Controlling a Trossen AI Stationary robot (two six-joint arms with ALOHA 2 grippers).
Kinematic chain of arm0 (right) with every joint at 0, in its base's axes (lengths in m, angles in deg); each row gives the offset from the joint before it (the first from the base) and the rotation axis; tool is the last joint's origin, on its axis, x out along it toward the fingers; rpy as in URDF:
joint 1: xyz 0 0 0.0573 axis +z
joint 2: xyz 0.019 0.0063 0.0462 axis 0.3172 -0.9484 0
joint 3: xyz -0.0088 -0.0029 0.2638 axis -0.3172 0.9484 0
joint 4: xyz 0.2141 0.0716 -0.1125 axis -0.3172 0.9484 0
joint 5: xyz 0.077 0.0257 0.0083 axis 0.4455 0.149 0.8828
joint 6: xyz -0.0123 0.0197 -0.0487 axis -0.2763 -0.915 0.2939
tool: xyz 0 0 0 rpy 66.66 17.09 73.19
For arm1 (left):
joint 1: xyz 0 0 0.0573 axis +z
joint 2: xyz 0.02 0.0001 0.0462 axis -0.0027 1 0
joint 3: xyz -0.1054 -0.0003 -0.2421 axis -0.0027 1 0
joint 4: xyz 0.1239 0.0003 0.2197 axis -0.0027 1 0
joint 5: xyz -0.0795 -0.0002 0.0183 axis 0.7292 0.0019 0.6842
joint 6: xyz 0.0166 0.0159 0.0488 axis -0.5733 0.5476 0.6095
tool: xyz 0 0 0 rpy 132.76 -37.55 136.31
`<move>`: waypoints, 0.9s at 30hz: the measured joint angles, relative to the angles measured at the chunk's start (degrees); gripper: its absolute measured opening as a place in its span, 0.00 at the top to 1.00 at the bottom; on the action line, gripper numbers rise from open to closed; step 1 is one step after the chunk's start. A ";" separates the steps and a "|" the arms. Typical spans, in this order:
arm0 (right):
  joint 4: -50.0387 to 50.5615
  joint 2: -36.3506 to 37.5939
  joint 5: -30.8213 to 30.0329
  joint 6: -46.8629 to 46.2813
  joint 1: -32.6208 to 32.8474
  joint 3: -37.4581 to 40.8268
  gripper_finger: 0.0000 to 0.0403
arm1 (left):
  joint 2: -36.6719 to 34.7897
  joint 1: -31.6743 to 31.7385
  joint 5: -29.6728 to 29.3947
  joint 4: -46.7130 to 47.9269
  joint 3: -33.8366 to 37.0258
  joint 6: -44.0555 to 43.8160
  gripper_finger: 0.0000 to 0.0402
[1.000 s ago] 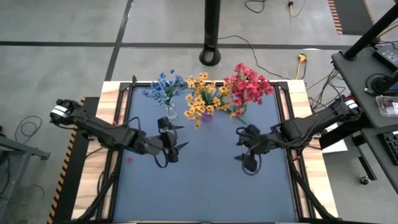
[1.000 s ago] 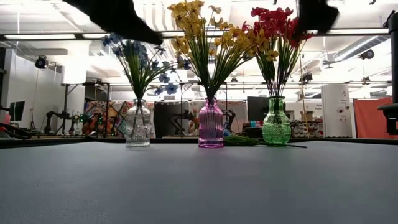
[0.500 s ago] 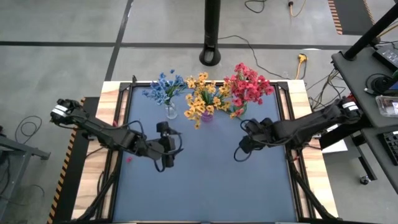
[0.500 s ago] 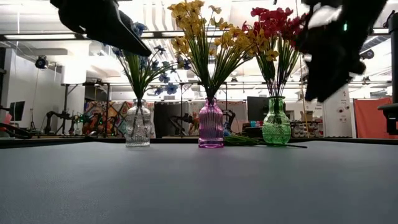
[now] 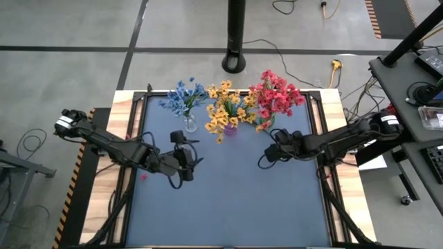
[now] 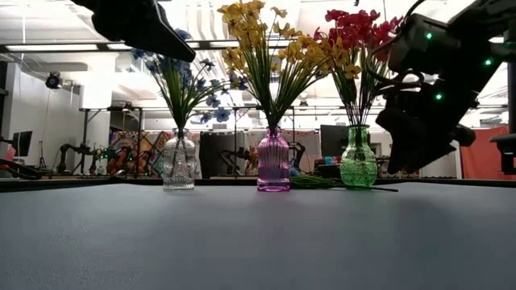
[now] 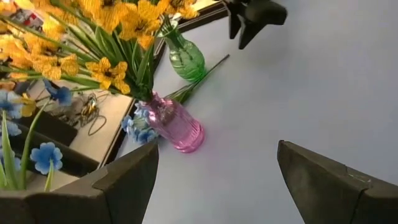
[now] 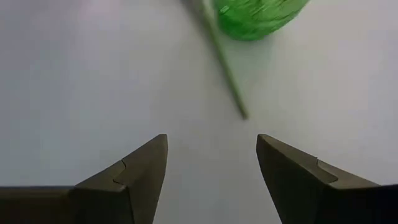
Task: Sort flowers into vase by color
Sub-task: Put the blue flowers into the transparent vase
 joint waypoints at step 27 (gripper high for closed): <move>-11.32 -7.40 -0.41 11.53 -10.71 0.93 0.49 | 0.00 0.27 -3.02 -5.46 0.17 7.72 0.23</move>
